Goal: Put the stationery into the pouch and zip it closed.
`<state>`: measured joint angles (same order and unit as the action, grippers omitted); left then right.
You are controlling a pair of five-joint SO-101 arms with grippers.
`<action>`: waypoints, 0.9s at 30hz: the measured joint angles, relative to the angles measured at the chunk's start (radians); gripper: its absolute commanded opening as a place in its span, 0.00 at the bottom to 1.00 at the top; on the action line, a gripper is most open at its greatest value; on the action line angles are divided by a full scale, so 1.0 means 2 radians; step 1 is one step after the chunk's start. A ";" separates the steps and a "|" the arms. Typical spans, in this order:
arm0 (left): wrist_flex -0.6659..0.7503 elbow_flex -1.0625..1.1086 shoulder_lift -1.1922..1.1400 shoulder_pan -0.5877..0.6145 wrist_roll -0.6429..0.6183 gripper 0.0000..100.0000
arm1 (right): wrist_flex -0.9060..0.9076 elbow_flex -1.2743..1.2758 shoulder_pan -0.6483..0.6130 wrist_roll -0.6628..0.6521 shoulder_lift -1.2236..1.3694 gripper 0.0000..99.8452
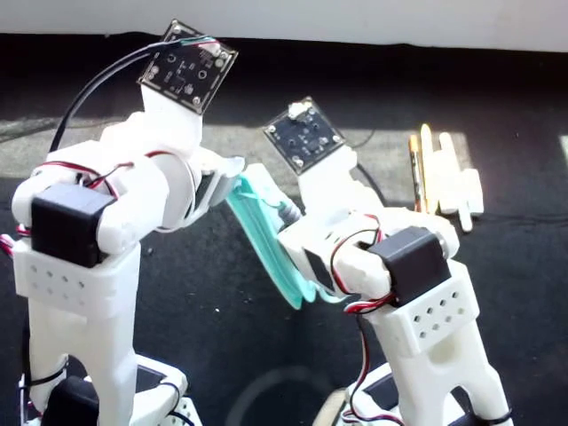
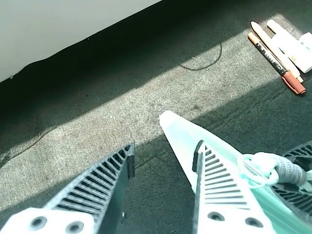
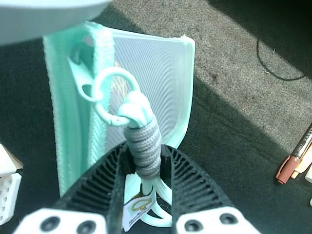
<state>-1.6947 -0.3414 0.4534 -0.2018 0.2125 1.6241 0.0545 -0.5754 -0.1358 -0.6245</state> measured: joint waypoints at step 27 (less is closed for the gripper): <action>-0.032 -0.001 0.018 0.001 0.073 0.21 | 0.000 0.000 -0.001 0.000 0.000 0.01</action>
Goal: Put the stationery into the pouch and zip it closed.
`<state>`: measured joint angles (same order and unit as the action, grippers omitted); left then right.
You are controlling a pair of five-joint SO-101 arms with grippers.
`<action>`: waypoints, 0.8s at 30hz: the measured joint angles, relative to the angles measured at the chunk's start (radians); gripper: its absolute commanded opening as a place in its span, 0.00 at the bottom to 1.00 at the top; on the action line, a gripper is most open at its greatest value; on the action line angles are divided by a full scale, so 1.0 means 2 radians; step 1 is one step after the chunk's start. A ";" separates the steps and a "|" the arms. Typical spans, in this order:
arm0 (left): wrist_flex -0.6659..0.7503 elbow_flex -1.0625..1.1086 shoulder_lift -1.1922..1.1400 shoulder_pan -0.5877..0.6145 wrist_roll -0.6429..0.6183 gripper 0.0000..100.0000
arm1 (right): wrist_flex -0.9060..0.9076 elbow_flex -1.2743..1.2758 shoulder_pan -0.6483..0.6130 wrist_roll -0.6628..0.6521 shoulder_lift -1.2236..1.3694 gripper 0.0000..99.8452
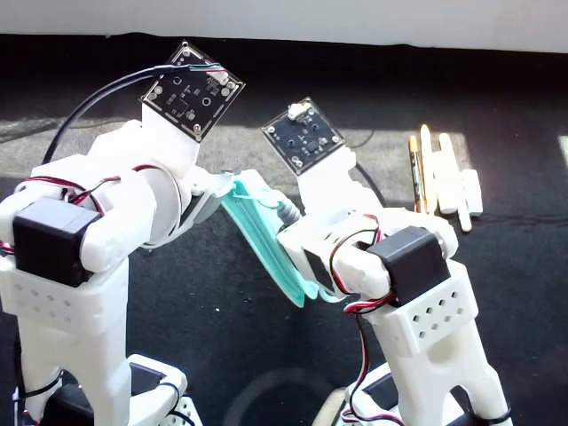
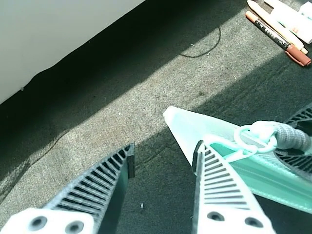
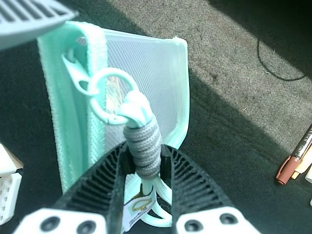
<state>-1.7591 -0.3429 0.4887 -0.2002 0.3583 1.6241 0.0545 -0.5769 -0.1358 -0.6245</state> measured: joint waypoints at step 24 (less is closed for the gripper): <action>-0.002 0.013 0.051 -0.002 0.002 0.21 | 0.000 0.000 0.000 0.000 0.000 0.01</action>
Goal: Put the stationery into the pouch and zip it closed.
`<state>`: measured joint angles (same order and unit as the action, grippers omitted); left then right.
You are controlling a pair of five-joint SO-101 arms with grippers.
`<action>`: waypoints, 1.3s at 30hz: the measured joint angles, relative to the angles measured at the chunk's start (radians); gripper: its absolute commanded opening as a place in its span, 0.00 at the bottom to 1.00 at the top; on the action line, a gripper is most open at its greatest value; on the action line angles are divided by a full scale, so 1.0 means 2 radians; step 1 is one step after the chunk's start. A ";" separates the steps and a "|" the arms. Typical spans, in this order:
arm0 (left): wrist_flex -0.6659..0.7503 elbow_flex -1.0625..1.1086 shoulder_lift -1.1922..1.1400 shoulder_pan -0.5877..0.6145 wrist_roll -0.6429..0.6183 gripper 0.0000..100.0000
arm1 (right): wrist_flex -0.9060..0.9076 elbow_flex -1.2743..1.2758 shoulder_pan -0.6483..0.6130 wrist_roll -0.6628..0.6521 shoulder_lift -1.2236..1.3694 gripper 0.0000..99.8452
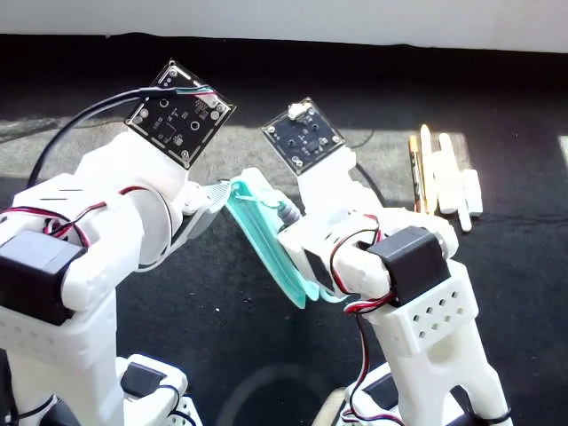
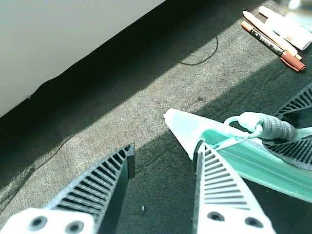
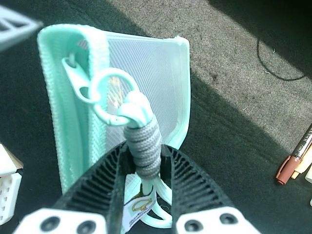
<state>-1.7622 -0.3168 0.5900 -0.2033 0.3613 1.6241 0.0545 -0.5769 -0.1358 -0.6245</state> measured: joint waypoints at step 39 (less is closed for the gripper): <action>0.008 0.079 -0.002 -0.032 -0.001 0.21 | 0.009 0.000 0.000 -0.001 0.000 0.01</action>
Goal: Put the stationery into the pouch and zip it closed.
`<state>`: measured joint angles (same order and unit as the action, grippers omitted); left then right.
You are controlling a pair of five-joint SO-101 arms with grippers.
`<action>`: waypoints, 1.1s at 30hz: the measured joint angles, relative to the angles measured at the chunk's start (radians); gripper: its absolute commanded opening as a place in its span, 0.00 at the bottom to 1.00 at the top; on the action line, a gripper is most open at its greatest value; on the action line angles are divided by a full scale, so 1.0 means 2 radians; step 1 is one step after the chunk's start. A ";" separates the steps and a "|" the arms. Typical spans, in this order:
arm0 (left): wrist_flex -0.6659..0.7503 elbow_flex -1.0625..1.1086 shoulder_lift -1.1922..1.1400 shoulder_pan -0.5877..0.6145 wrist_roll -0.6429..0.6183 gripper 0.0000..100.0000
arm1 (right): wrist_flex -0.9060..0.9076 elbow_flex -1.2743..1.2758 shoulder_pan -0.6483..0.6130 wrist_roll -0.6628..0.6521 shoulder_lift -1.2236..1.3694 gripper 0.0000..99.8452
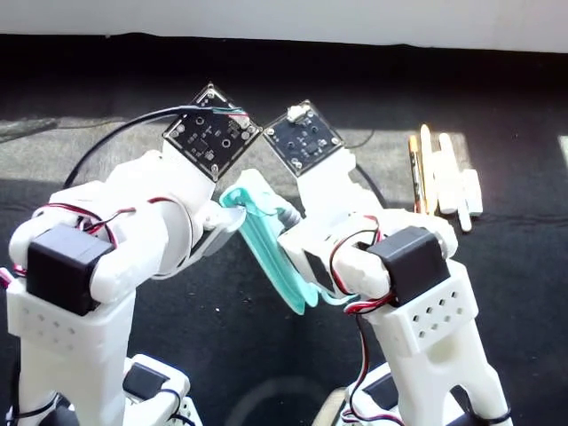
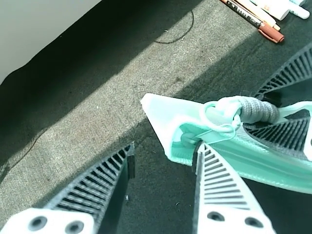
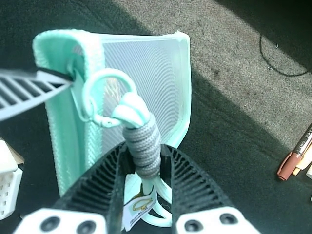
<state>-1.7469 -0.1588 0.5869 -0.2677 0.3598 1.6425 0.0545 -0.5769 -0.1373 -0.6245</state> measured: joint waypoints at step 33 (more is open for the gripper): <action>0.000 -0.068 -0.048 0.005 0.000 0.21 | 0.000 0.000 0.000 0.000 0.000 0.01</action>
<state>-1.7469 -0.2938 0.4902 -0.2585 0.3598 1.6425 0.0545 -0.5769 -0.1373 -0.6245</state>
